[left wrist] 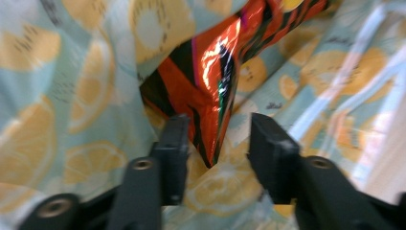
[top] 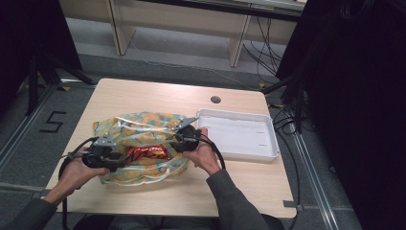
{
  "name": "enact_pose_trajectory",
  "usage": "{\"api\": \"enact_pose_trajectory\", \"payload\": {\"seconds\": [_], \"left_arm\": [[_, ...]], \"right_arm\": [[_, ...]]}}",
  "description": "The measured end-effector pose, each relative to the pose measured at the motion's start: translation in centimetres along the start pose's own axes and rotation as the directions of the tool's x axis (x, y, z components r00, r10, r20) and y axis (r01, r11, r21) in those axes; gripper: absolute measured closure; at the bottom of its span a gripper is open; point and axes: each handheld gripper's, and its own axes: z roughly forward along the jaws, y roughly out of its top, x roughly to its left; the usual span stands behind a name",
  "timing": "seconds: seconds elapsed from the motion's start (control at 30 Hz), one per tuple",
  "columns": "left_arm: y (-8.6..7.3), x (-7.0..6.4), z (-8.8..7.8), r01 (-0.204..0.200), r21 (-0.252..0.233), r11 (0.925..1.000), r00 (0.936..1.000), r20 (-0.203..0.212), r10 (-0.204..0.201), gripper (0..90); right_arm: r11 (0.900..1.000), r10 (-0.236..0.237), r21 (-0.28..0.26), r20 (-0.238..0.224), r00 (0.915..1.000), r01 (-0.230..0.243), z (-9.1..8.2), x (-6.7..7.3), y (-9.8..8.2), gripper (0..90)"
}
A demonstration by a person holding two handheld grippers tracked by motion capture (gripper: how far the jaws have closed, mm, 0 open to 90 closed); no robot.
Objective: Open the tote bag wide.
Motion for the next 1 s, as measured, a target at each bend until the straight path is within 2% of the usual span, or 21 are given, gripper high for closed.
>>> {"api": "enact_pose_trajectory", "payload": {"seconds": [0.03, 0.07, 0.1, 0.13, 0.17, 0.2, 0.23, 0.3, 0.33, 0.4, 0.47, 0.5, 0.63, 0.7, 0.73, 0.77, 0.8, 0.83, 0.93, 0.97, 1.0], "left_arm": [[-0.1, 0.1, 0.7, 0.013, 0.026, 0.9996, 0.9999, -0.003, -0.013, 49.5], [-0.1, 0.1, 0.7, 0.013, 0.026, 0.9996, 0.9999, -0.003, -0.013, 44.5], [-0.2, 0.2, 1.2, 0.042, 0.033, 0.9986, 0.9989, -0.023, -0.041, 41.8], [-0.2, 0.3, 1.3, 0.047, 0.032, 0.9984, 0.9986, -0.028, -0.046, 40.7], [-0.2, 0.3, 1.3, 0.047, 0.032, 0.9984, 0.9986, -0.028, -0.046, 40.3], [-0.1, 0.2, 1.7, 0.056, 0.023, 0.9982, 0.9980, -0.030, -0.055, 40.3], [-0.1, 0.2, 1.7, 0.056, 0.023, 0.9982, 0.9980, -0.030, -0.055, 39.3], [0.3, -0.1, 2.2, 0.070, 0.042, 0.9967, 0.9973, -0.027, -0.069, 36.5], [0.3, -0.3, 2.3, 0.069, 0.045, 0.9966, 0.9971, -0.035, -0.067, 36.6], [0.5, -0.4, 2.5, 0.070, 0.053, 0.9961, 0.9969, -0.041, -0.068, 37.6], [0.5, -0.4, 2.5, 0.074, 0.048, 0.9961, 0.9967, -0.038, -0.072, 42.4], [0.6, -0.2, 2.4, 0.055, 0.037, 0.9978, 0.9974, -0.049, -0.053, 44.6], [0.7, 0.1, 2.5, 0.050, 0.039, 0.9980, 0.9976, -0.050, -0.048, 51.4], [0.7, 0.1, 2.6, 0.047, 0.041, 0.9981, 0.9978, -0.048, -0.045, 54.2], [0.8, 0.3, 2.8, 0.031, 0.054, 0.9980, 0.9989, -0.038, -0.029, 56.3], [0.9, 0.2, 2.9, 0.034, 0.068, 0.9971, 0.9989, -0.035, -0.031, 58.1], [0.9, 0.2, 2.9, 0.034, 0.068, 0.9971, 0.9989, -0.035, -0.031, 61.0], [0.9, 0.2, 3.1, 0.003, 0.067, 0.9977, 0.9990, -0.044, 0.000, 65.7], [1.0, 0.2, 3.1, -0.011, 0.069, 0.9975, 0.9981, -0.059, 0.016, 78.1], [1.1, 0.1, 3.0, -0.029, 0.058, 0.9979, 0.9969, -0.072, 0.033, 82.1], [1.1, 0.1, 3.0, -0.029, 0.058, 0.9979, 0.9969, -0.072, 0.033, 85.2]], "right_arm": [[1.000, 0.005, -0.012, -0.005, 1.0000, -0.006, -0.5, 0.0, 0.0, 59.7], [0.999, -0.024, -0.045, -0.018, 0.9996, 0.023, -1.0, -0.1, -0.1, 58.9], [0.999, -0.007, -0.043, -0.035, 0.9994, 0.005, -1.6, 0.0, -0.1, 58.4], [0.998, -0.011, -0.067, -0.025, 0.9996, 0.009, -2.0, 0.2, -0.2, 57.7], [0.997, -0.016, -0.070, -0.034, 0.9993, 0.014, -2.5, 0.3, -0.2, 57.0], [0.997, 0.002, -0.081, -0.041, 0.9992, -0.005, -2.9, 0.6, -0.3, 56.7], [0.996, -0.020, -0.090, -0.035, 0.9992, 0.017, -3.3, 0.7, -0.4, 56.2], [0.995, -0.034, -0.092, -0.037, 0.9987, 0.030, -3.7, 1.1, -0.7, 56.1], [0.996, -0.019, -0.091, -0.049, 0.9986, 0.015, -3.9, 1.4, -0.9, 56.1], [0.995, -0.032, -0.094, -0.053, 0.9981, 0.027, -3.9, 1.8, -1.4, 56.2], [0.997, -0.034, -0.077, -0.058, 0.9977, 0.030, -3.9, 1.9, -1.6, 56.1], [0.998, -0.026, -0.060, -0.053, 0.9982, 0.022, -3.8, 2.1, -2.0, 55.8], [0.998, -0.033, -0.057, -0.086, 0.9958, 0.028, -3.5, 1.9, -2.4, 53.9], [0.998, -0.020, -0.057, -0.082, 0.9964, 0.015, -3.4, 1.9, -2.5, 53.1], [0.998, -0.018, -0.060, -0.081, 0.9965, 0.013, -3.4, 1.9, -2.5, 53.0], [0.998, -0.031, -0.058, -0.086, 0.9958, 0.026, -3.5, 1.8, -2.5, 52.8], [0.998, -0.031, -0.058, -0.086, 0.9958, 0.026, -3.5, 1.8, -2.5, 52.8], [0.998, -0.020, -0.054, -0.081, 0.9965, 0.015, -3.5, 1.8, -2.6, 52.9], [0.997, -0.036, -0.064, -0.077, 0.9964, 0.031, -3.6, 1.6, -2.7, 52.9], [0.998, -0.023, -0.061, -0.074, 0.9970, 0.018, -3.6, 1.7, -2.8, 52.9], [0.998, -0.022, -0.062, -0.071, 0.9972, 0.018, -3.7, 1.7, -2.8, 52.9]]}}
